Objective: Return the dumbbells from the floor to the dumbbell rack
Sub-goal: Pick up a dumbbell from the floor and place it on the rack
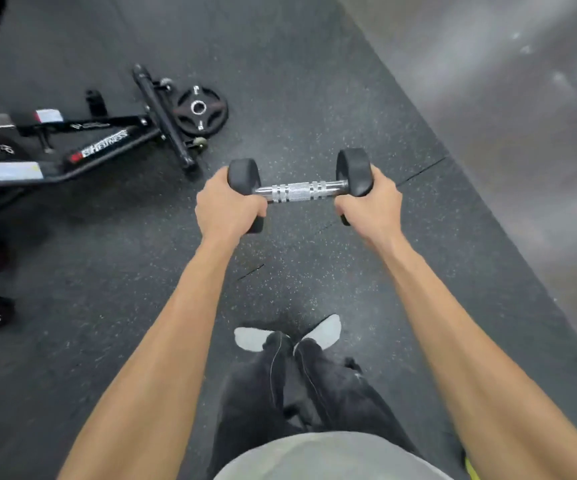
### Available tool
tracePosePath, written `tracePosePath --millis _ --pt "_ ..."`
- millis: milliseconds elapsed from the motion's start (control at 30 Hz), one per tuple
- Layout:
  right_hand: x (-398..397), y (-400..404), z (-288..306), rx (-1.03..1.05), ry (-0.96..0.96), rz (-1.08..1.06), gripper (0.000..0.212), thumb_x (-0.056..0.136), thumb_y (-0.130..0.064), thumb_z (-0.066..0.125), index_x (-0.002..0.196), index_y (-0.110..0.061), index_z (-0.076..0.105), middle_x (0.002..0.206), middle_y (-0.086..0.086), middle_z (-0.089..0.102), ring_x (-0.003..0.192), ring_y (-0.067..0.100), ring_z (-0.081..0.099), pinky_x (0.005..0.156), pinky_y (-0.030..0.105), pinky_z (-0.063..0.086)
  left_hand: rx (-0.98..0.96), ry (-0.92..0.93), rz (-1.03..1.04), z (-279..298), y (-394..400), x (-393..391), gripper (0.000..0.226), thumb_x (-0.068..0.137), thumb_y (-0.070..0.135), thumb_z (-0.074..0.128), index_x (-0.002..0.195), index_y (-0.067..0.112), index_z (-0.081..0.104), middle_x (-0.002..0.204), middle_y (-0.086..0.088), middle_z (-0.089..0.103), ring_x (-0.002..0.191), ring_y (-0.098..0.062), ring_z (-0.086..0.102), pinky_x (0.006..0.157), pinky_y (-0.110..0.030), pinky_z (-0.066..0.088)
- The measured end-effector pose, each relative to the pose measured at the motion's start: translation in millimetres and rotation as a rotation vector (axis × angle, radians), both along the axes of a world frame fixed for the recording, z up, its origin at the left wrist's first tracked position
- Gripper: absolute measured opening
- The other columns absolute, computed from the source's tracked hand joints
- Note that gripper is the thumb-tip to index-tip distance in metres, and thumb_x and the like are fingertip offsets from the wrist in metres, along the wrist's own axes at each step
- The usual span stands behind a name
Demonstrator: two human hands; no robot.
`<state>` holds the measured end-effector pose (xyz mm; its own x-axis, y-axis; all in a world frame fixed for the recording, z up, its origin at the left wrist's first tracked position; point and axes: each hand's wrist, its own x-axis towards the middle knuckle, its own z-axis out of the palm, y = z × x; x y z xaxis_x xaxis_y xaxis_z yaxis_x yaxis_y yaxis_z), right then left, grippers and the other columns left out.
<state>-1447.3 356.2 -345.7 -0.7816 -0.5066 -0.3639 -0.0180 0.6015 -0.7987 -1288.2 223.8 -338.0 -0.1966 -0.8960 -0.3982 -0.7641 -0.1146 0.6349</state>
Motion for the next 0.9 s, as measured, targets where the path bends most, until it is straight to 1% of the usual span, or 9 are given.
tracePosePath --millis 100,267,333,400,500,667,733,800,900 --pt "32.9 -29.9 89.9 -0.132 0.042 0.08 0.019 0.066 -0.006 0.065 0.081 -0.016 0.059 0.062 -0.007 0.055 0.058 0.015 0.043 0.053 0.024 0.04 -0.147 0.054 0.069 100.4 -19.7 46.9 0.046 0.055 0.022 0.078 0.099 0.028 0.067 0.089 0.009 0.07 0.088 -0.023 0.065 0.079 -0.035 0.057" --pt "101.3 -98.1 214.8 -0.372 0.13 0.209 0.021 0.061 -0.007 0.068 0.08 -0.014 0.06 0.06 -0.009 0.053 0.058 0.015 0.041 0.055 0.028 0.041 -0.439 0.127 0.157 239.2 -48.7 136.7 0.04 0.056 0.021 0.08 0.093 0.022 0.063 0.082 0.01 0.066 0.086 -0.025 0.062 0.075 -0.035 0.052" --pt "133.3 -125.3 256.8 -0.462 0.162 0.285 0.024 0.06 -0.007 0.067 0.083 -0.012 0.061 0.061 -0.009 0.052 0.059 0.014 0.039 0.055 0.028 0.041 -0.541 0.14 0.231 282.9 -55.0 175.4 0.04 0.056 0.02 0.079 0.093 0.022 0.063 0.082 0.012 0.066 0.086 -0.023 0.062 0.077 -0.034 0.053" --pt "167.0 -148.3 293.0 -0.547 0.187 0.366 0.024 0.062 -0.007 0.067 0.085 -0.013 0.061 0.06 -0.01 0.051 0.057 0.011 0.038 0.053 0.026 0.04 -0.632 0.147 0.308 317.5 -60.8 214.4 0.04 0.056 0.02 0.079 0.093 0.022 0.064 0.08 0.013 0.066 0.083 -0.023 0.062 0.073 -0.032 0.051" --pt "217.6 -181.2 335.6 -0.679 0.169 0.48 0.024 0.063 -0.006 0.068 0.079 -0.021 0.061 0.055 -0.014 0.05 0.054 0.008 0.036 0.051 0.023 0.04 -0.766 0.143 0.415 360.2 -70.5 271.5 0.037 0.056 0.02 0.079 0.091 0.019 0.064 0.078 0.012 0.065 0.079 -0.022 0.06 0.063 -0.027 0.047" --pt "307.4 -241.4 381.9 -0.809 0.115 0.668 0.026 0.064 -0.006 0.071 0.076 -0.025 0.058 0.058 -0.012 0.048 0.052 0.006 0.037 0.05 0.021 0.038 -0.859 0.068 0.582 411.2 -85.4 361.0 0.04 0.055 0.022 0.08 0.093 0.019 0.066 0.087 0.009 0.068 0.085 -0.021 0.064 0.073 -0.034 0.054" --pt "344.5 -267.5 389.2 -0.839 0.076 0.759 0.026 0.068 -0.004 0.072 0.078 -0.026 0.06 0.062 -0.01 0.053 0.051 0.004 0.039 0.047 0.015 0.036 -0.894 0.014 0.662 419.3 -92.3 396.5 0.04 0.055 0.023 0.081 0.092 0.017 0.066 0.086 0.008 0.067 0.085 -0.022 0.063 0.072 -0.036 0.054" --pt "383.8 -294.9 390.1 -0.87 0.038 0.839 0.022 0.069 -0.005 0.071 0.08 -0.021 0.063 0.065 -0.007 0.056 0.052 0.004 0.039 0.046 0.015 0.036 -0.911 -0.041 0.744 423.9 -97.9 430.4 0.04 0.056 0.024 0.082 0.091 0.016 0.066 0.084 0.009 0.064 0.085 -0.023 0.061 0.07 -0.037 0.052" --pt "448.0 -337.6 385.6 -0.907 -0.052 0.961 0.018 0.067 -0.005 0.07 0.071 -0.016 0.056 0.053 -0.013 0.047 0.05 0.006 0.034 0.046 0.017 0.035 -0.897 -0.123 0.877 424.2 -107.3 480.5 0.04 0.058 0.024 0.083 0.093 0.015 0.066 0.084 0.009 0.063 0.086 -0.024 0.06 0.072 -0.038 0.052"
